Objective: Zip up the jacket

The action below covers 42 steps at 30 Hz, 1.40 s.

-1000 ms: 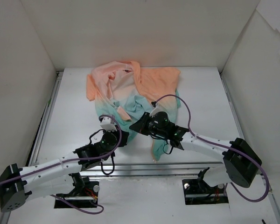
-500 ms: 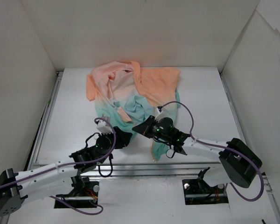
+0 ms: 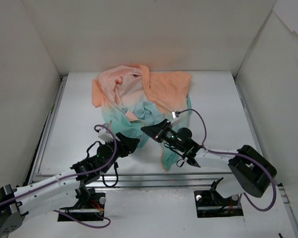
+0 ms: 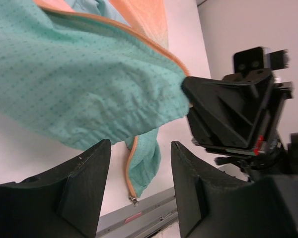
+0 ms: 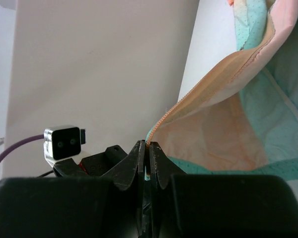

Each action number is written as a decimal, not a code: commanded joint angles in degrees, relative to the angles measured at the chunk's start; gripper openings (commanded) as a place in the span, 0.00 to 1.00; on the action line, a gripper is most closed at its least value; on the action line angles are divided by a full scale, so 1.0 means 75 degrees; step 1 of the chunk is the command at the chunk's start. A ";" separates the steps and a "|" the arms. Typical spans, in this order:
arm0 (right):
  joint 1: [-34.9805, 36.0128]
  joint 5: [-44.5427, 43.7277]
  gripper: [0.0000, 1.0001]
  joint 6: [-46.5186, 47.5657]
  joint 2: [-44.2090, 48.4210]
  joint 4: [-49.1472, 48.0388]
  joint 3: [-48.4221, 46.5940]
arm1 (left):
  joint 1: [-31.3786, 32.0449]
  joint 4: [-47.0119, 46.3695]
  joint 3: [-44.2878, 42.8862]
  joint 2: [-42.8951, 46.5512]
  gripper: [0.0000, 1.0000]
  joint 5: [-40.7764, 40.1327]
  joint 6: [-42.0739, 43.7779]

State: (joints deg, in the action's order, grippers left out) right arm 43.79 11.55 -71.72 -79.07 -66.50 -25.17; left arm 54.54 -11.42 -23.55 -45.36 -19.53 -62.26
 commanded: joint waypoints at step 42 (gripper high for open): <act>-0.0249 0.0182 0.00 -0.0913 -0.0485 -0.3813 0.0391 | -0.0441 -0.2953 -0.0012 -0.1463 0.42 0.0693 -0.0359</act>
State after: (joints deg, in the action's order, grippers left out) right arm 42.30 12.93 -79.11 -85.17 -71.83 -21.93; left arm 51.64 -28.05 -21.06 -55.51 -15.57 -64.18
